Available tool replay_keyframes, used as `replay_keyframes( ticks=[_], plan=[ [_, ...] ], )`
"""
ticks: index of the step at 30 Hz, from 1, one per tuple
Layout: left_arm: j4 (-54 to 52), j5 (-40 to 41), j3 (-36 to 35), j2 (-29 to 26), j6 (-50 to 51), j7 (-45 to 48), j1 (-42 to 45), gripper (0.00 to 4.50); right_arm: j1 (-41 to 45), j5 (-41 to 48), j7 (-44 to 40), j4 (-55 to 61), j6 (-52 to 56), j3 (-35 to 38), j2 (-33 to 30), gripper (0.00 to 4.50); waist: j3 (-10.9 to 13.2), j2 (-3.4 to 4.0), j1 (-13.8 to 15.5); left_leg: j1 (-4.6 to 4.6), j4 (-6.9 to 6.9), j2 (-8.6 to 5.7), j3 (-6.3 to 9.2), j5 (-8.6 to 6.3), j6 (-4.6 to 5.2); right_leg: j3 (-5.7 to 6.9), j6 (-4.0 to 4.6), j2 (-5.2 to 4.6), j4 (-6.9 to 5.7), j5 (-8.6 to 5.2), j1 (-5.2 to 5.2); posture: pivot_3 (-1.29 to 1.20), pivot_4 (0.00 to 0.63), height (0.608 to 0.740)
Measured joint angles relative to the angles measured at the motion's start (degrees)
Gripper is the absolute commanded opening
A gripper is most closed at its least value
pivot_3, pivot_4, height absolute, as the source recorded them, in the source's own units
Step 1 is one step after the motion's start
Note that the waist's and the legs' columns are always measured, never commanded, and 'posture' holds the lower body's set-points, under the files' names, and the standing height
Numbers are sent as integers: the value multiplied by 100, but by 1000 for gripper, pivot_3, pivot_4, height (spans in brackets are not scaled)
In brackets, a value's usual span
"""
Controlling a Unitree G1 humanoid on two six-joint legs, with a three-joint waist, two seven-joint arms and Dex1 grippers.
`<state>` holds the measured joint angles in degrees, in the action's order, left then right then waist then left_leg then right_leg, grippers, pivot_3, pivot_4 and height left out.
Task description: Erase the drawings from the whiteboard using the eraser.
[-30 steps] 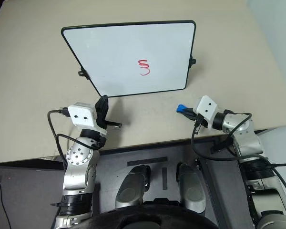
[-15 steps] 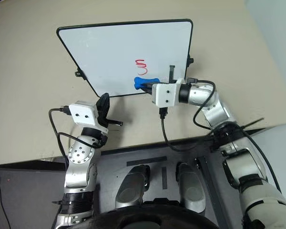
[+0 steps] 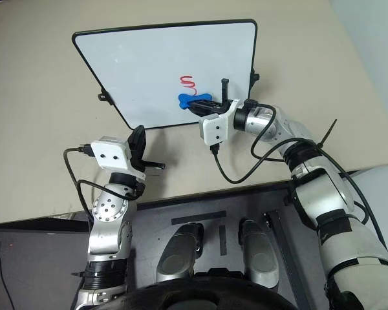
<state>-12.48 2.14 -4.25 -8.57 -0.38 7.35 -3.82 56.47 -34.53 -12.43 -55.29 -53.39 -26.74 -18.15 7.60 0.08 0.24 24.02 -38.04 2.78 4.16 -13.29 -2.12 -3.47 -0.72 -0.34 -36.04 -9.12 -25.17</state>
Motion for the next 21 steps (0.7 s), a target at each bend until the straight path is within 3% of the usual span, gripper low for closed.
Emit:
replay_keyframes(
  ticks=[8, 21],
  plan=[
    [33, 0, 12, -1, -13, 9, 34, 0, 386, -217, 939, -22, -60, 21, -187, 13, 0, -1, -5, -5, 0, 1, 1, 0, 0, 0, 1, -1, 8, 35, -13, 0, 150, 740],
    [138, 2, 31, -4, -69, 14, 143, 0, 137, -123, 544, -534, -145, -147, 91, 13, -1, -2, -23, -17, 0, 1, 2, -4, -7, -2, -1, -1, 14, 38, -15, 0, 150, 740]
  ],
)
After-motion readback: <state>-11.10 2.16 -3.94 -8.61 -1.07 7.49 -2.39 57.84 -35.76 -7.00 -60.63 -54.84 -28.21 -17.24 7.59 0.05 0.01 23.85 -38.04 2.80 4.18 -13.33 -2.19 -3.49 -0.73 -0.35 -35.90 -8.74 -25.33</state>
